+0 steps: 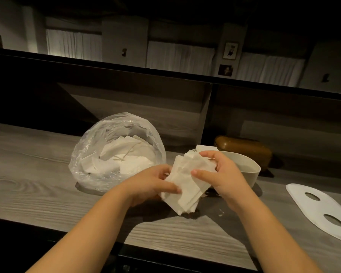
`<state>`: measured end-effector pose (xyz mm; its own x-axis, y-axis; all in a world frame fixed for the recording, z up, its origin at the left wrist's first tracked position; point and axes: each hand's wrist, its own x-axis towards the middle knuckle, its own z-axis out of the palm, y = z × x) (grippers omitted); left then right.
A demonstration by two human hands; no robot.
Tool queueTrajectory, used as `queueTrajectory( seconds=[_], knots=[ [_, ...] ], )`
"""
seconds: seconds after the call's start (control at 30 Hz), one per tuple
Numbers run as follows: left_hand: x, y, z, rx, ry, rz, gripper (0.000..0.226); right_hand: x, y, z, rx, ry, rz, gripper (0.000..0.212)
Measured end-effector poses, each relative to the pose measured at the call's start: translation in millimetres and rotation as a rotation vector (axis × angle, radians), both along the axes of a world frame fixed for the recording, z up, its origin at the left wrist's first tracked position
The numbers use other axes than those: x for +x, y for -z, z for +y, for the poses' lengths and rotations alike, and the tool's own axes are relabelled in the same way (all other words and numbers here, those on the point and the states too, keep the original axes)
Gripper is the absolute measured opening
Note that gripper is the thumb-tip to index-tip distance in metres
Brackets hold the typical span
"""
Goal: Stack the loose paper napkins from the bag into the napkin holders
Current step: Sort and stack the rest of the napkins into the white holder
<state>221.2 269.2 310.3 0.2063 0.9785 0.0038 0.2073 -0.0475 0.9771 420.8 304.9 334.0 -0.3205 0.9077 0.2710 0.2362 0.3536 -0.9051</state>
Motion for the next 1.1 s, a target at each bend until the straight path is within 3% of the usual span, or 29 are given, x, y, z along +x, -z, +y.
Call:
queueTrajectory(
  seconds=[0.1, 0.17, 0.3, 0.47, 0.6, 0.9, 1.0, 1.1],
  knots=[
    [0, 4, 3, 0.137, -0.203, -0.084, 0.037, 12, 7, -5, 0.003, -0.061, -0.161, 0.034],
    [10, 8, 2, 0.253, -0.286, -0.116, 0.036, 17, 16, -8, -0.022, -0.039, -0.137, 0.032],
    [26, 17, -2, 0.314, -0.153, -0.049, 0.054, 21, 31, -8, -0.140, 0.001, 0.021, 0.036],
    [29, 18, -6, 0.294, 0.097, 0.118, 0.094, 14, 37, -9, -0.097, -0.092, 0.007, 0.075],
    [22, 18, -2, 0.298, 0.007, 0.099, 0.106, 23, 37, -2, -0.086, -0.051, 0.085, 0.077],
    [21, 19, -3, 0.367, 0.015, 0.213, 0.106, 26, 41, -3, -0.001, -0.109, -0.058, 0.075],
    [22, 19, -4, 0.462, -0.108, 0.188, 0.096, 27, 43, 0, 0.046, -0.030, 0.096, 0.057],
    [23, 21, -2, 0.484, -0.125, 0.153, 0.091, 26, 44, 2, 0.095, -0.022, 0.151, 0.054]
  ],
)
